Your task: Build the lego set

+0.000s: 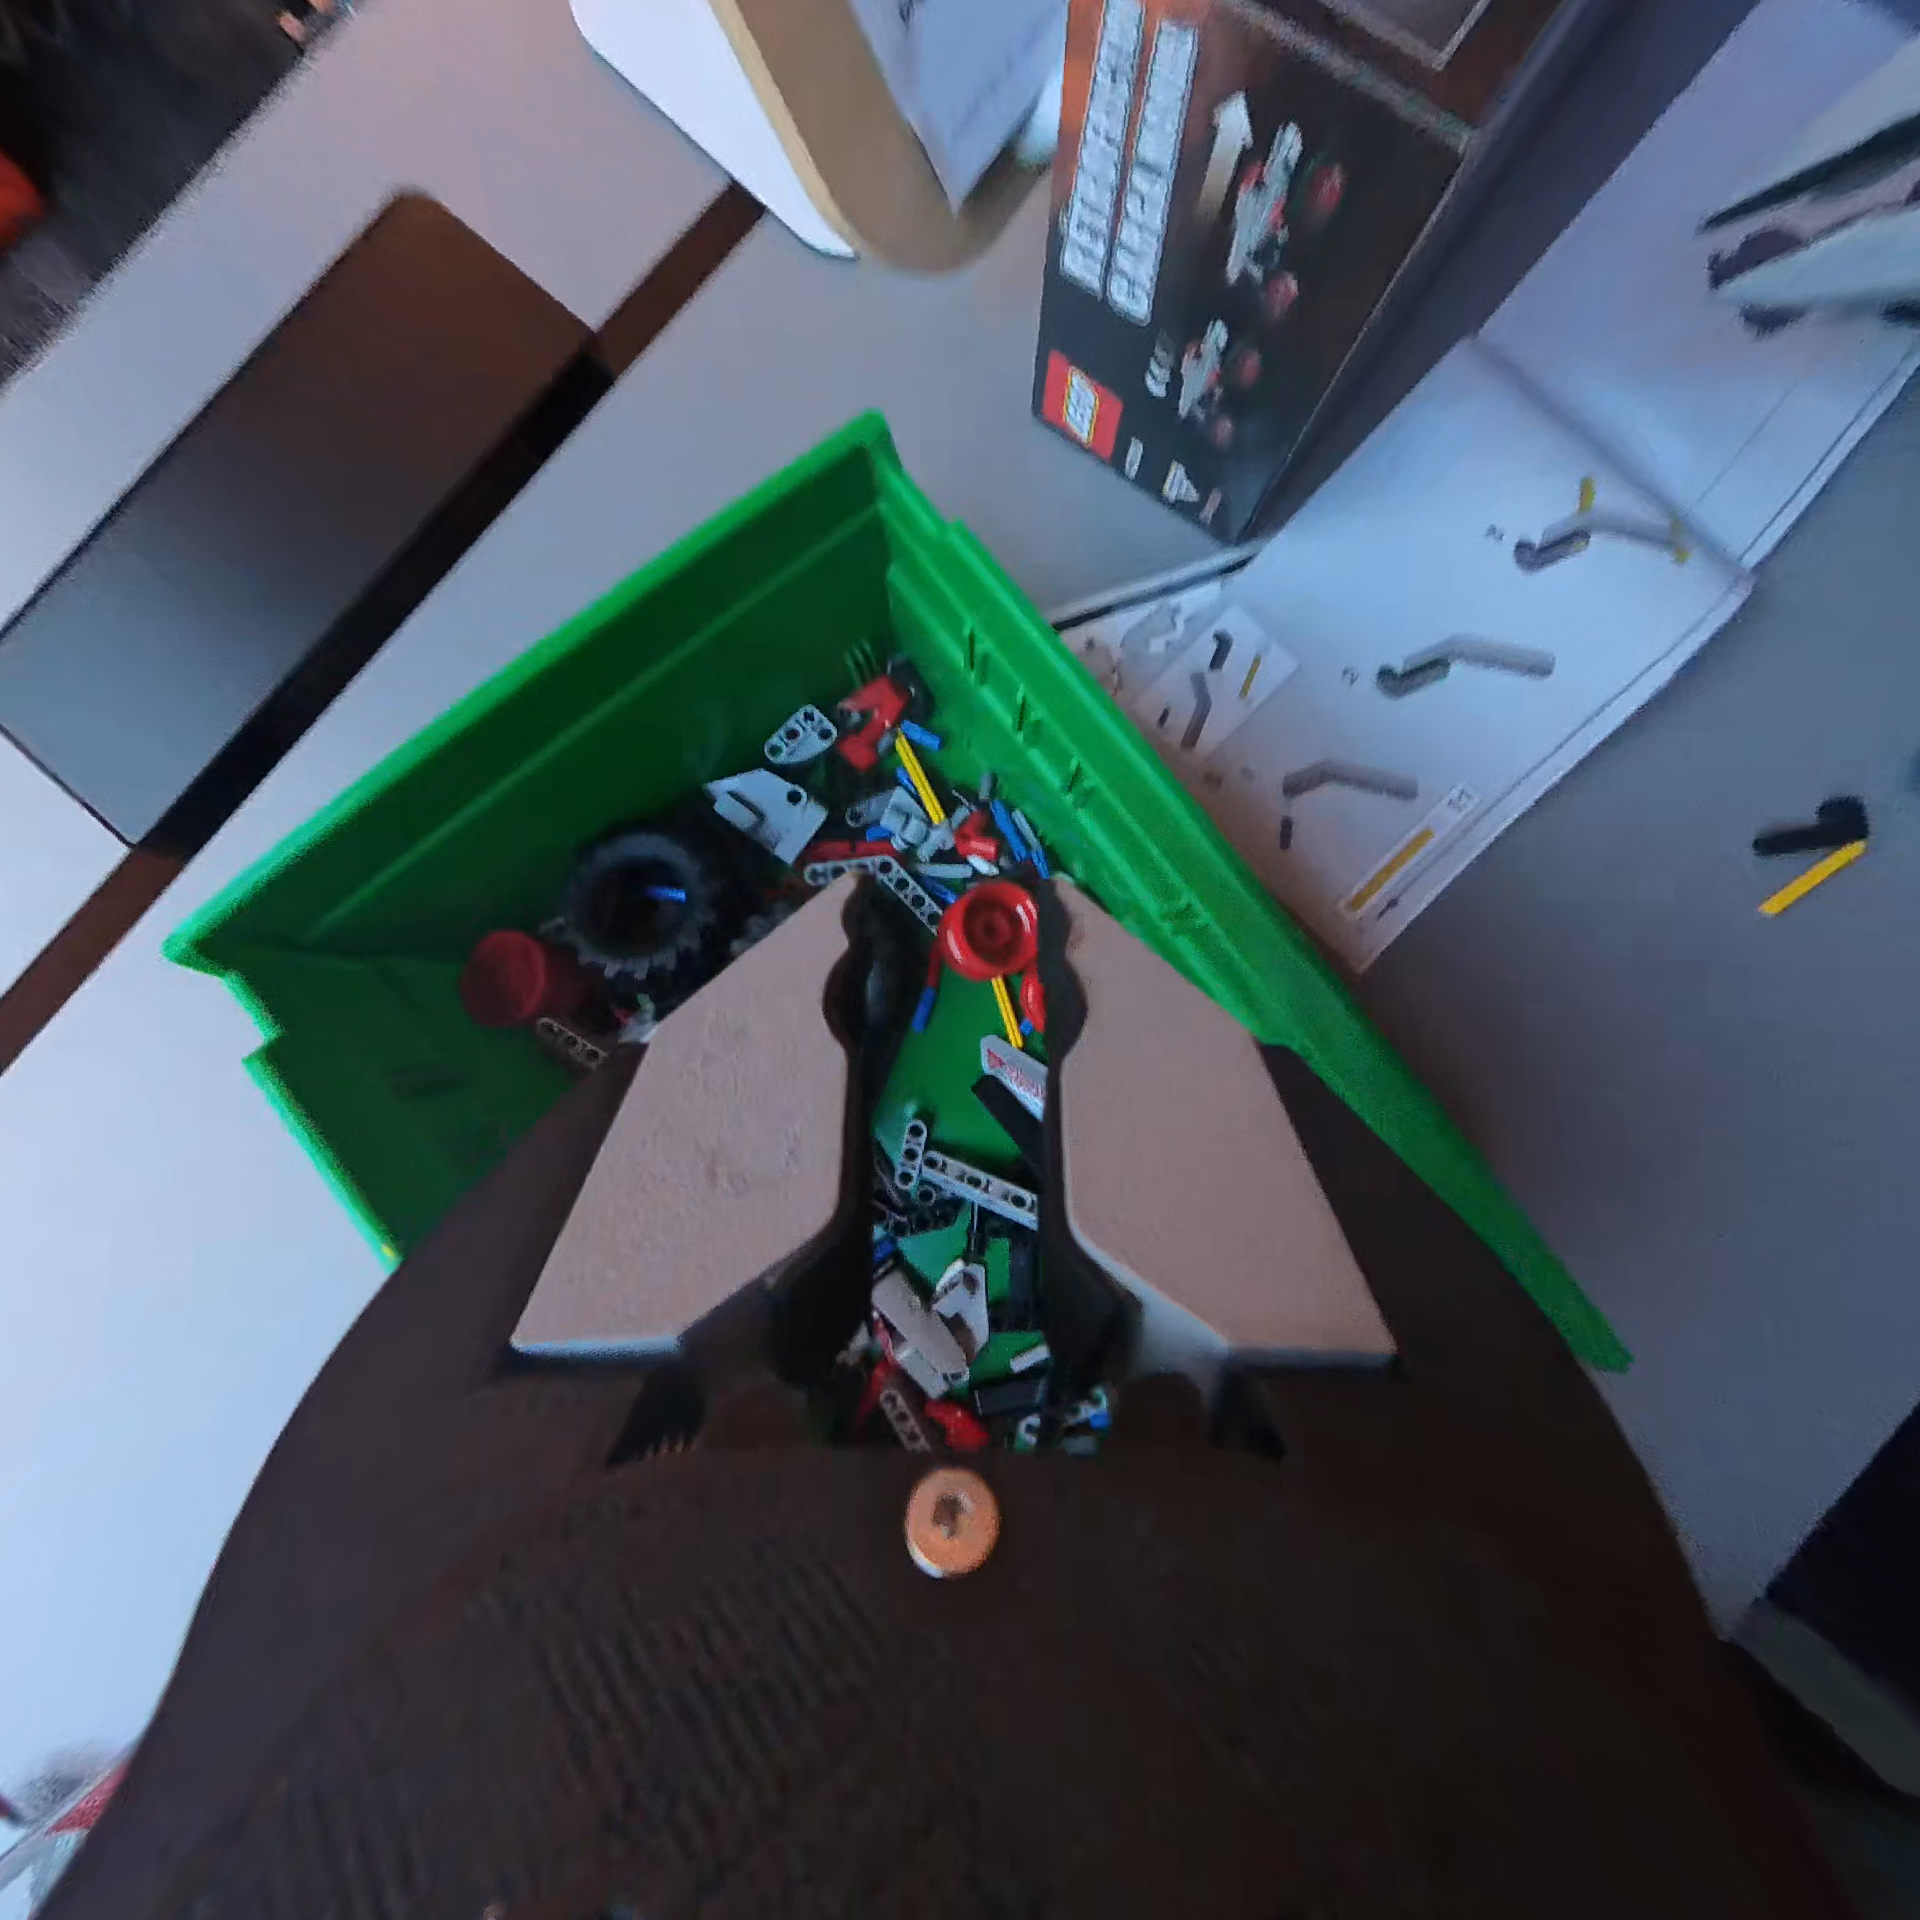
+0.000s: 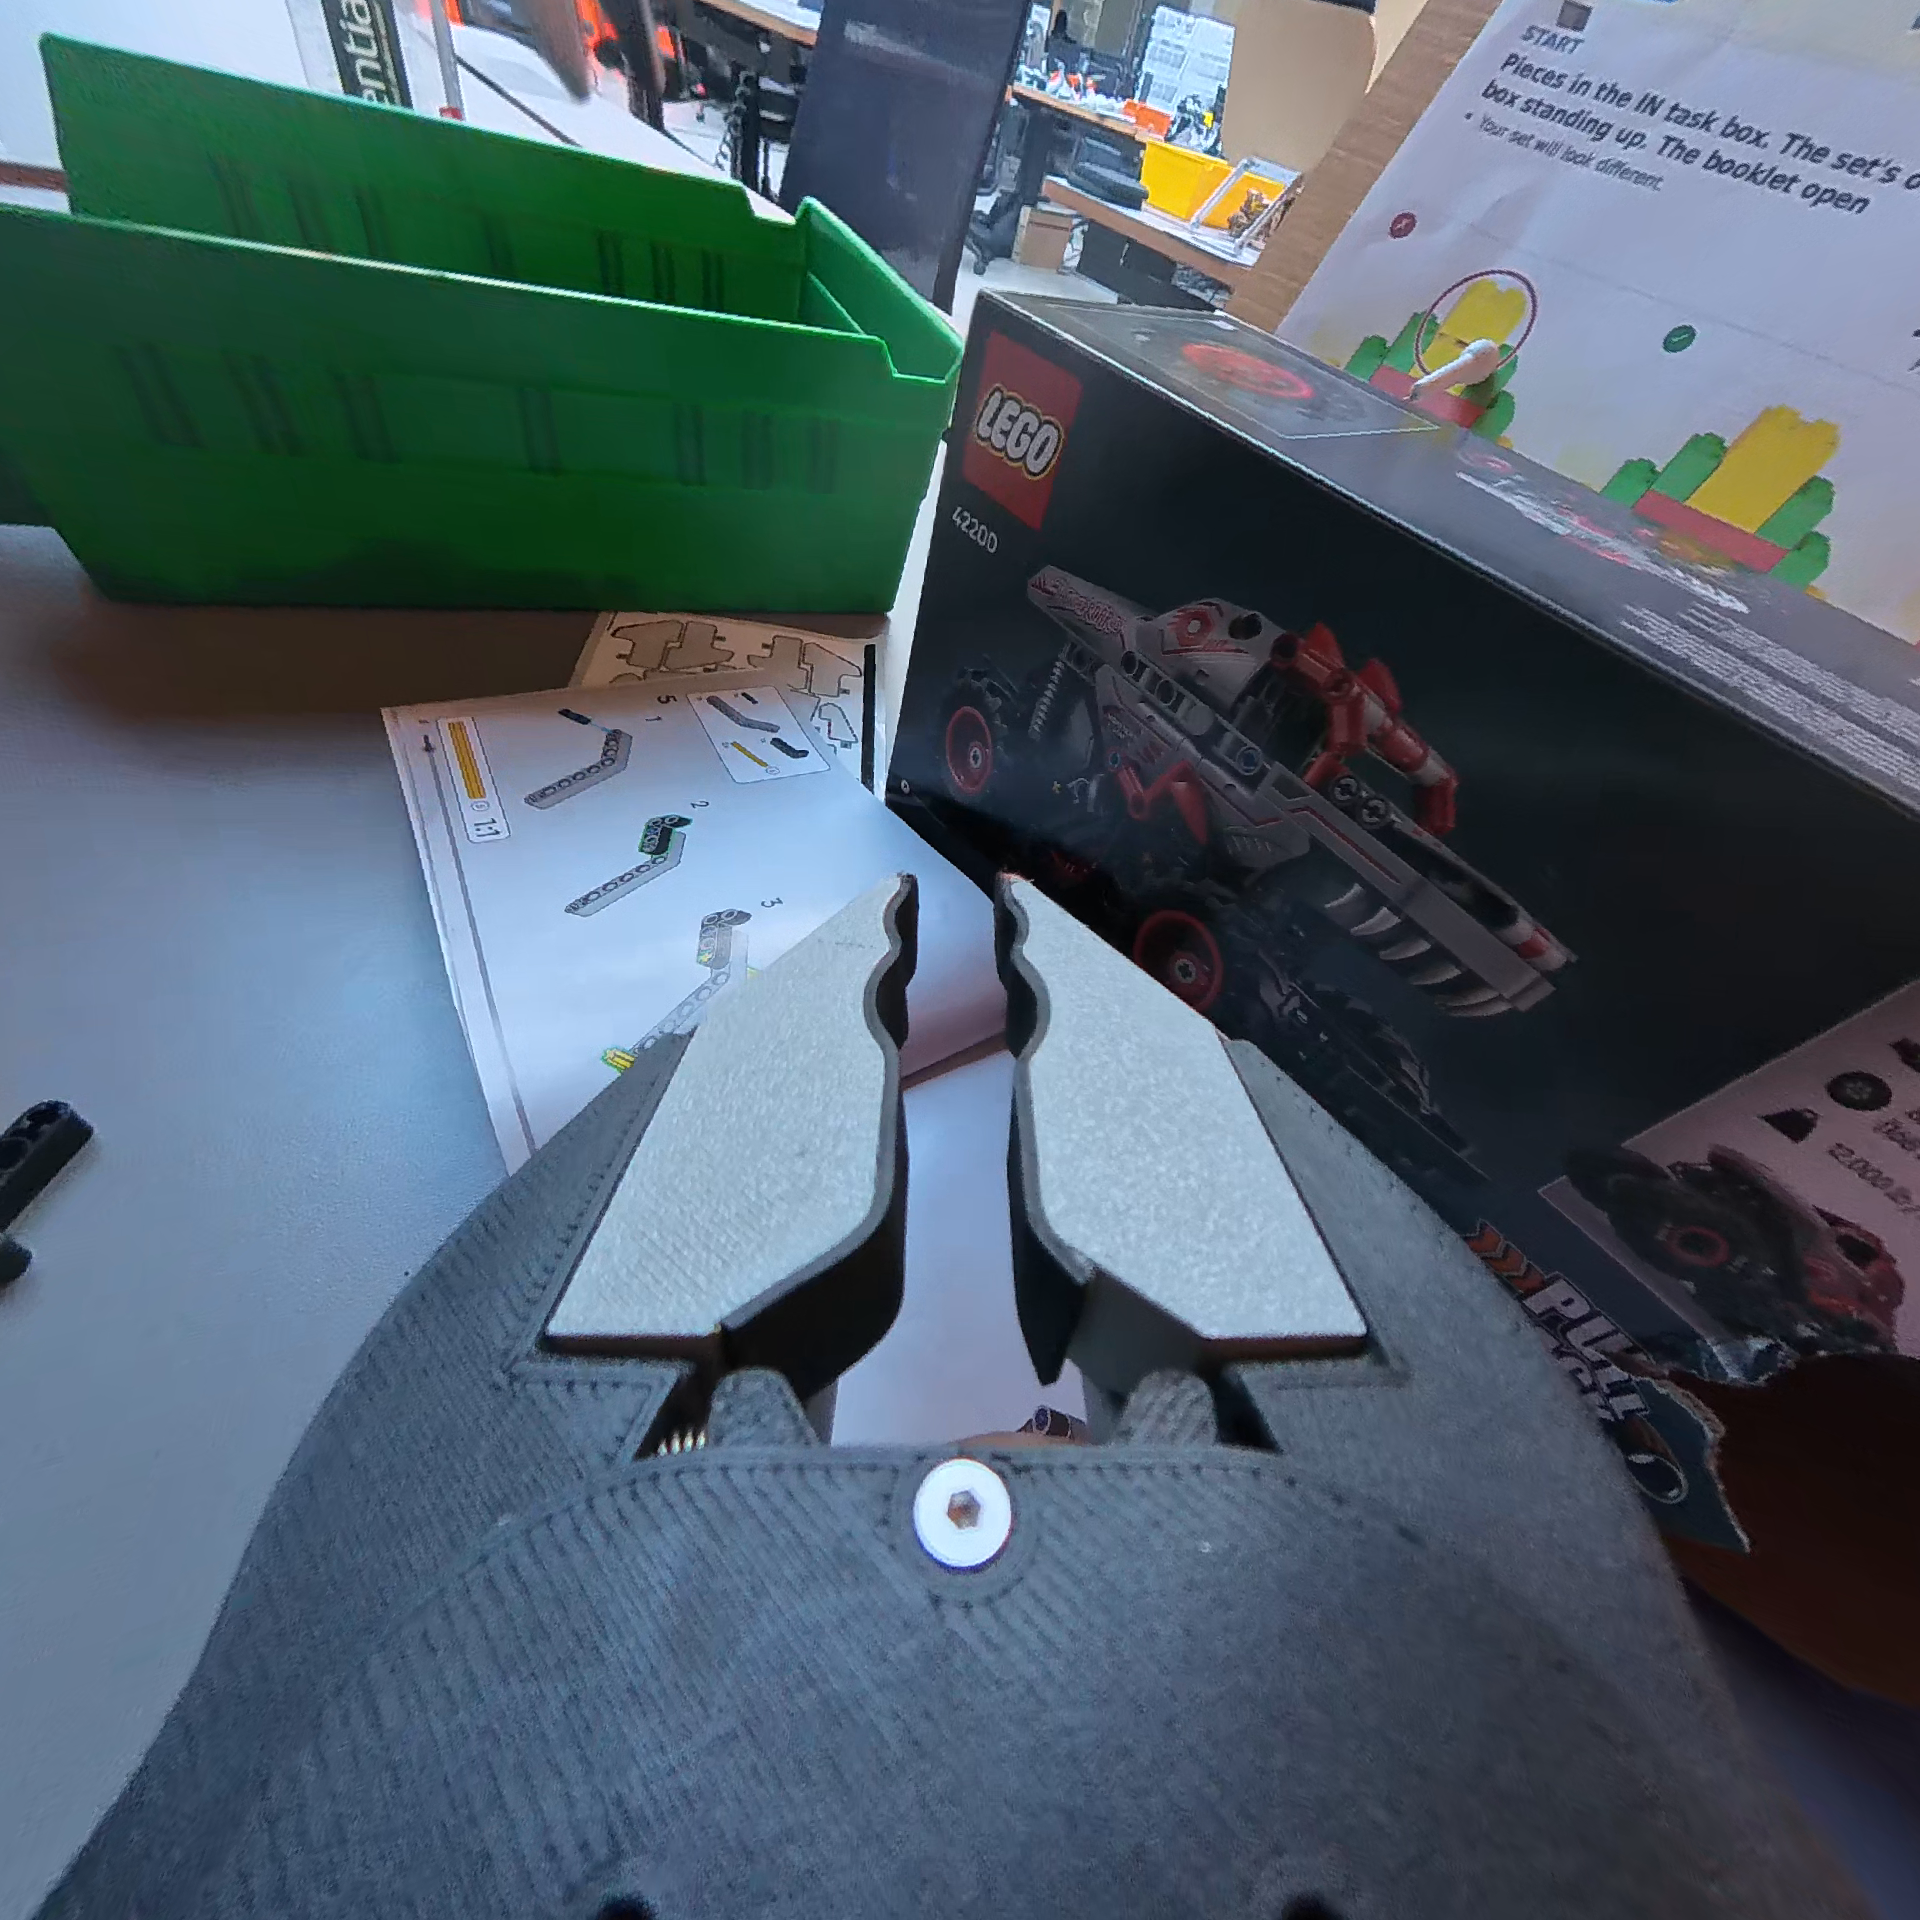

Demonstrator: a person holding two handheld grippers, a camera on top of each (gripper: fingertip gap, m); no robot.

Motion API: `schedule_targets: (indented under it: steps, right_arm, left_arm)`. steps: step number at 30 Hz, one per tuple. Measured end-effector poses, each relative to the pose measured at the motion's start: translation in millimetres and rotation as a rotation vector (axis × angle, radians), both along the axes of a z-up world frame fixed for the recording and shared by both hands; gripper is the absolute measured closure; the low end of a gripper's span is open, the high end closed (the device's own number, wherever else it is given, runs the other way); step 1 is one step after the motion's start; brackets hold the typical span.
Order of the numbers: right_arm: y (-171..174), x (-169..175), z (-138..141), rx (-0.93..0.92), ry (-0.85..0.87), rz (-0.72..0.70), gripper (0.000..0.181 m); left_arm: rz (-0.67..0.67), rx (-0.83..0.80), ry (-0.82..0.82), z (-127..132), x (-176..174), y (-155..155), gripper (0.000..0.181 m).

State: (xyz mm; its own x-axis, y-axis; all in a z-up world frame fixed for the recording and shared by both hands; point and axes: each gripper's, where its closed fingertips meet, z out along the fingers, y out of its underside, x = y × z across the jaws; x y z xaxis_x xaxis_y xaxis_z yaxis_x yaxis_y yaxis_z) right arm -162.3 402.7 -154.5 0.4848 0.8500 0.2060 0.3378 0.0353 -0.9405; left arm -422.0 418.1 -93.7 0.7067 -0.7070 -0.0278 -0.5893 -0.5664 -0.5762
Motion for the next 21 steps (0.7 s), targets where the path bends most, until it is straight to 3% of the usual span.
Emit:
schedule_targets:
  steps: [5, 12, 21]
  right_arm:
    - [1, 1, 0, -0.003, 0.003, -0.006, 0.171]
    - [2, 2, 0, 0.001, -0.003, -0.013, 0.171]
    - [2, 2, -1, 0.002, -0.007, -0.014, 0.171]
  left_arm:
    - [-0.078, -0.140, 0.100, -30, -2, -21, 0.155]
    - [-0.082, -0.247, 0.270, -62, -21, -31, 0.161]
    - [0.006, -0.257, 0.309, -69, -42, -21, 0.160]
